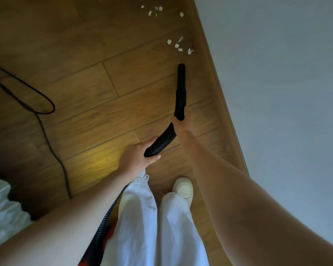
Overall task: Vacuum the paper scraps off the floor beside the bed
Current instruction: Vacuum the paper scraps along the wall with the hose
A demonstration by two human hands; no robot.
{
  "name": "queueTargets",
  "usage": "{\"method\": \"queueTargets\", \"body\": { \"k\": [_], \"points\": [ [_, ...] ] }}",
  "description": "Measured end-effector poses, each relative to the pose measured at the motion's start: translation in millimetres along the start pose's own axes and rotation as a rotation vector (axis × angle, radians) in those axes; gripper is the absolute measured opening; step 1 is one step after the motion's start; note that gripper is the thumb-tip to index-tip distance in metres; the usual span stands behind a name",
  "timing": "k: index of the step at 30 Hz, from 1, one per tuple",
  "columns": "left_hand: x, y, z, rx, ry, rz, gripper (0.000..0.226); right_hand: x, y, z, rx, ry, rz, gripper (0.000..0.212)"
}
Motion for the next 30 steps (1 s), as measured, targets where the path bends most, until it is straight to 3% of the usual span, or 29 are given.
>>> {"method": "queueTargets", "body": {
  "k": [5,11,21,30],
  "points": [
    [-10,-6,15,-0.039,0.049,-0.019,0.061,20,-8,0,0.038,0.046,0.015,0.055],
    [-1,-22,15,-0.047,0.079,0.049,0.061,17,-21,-30,0.073,0.13,-0.019,0.069],
    [12,-47,17,-0.065,0.034,-0.019,0.065,26,-35,-26,0.001,-0.04,0.118,0.056],
    [29,-43,10,-0.086,0.041,0.033,0.061,2,-39,-56,0.085,0.068,0.021,0.06]
  ]
}}
Point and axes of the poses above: each hand's wrist, its own y-axis away from the middle knuckle, its own x-axis out of the back of the hand, z = x × y, the point moved 7 cm from there along -y, towards the middle knuckle, and after that the axes turned 3 degrees about -z, right-handed, at the moved point
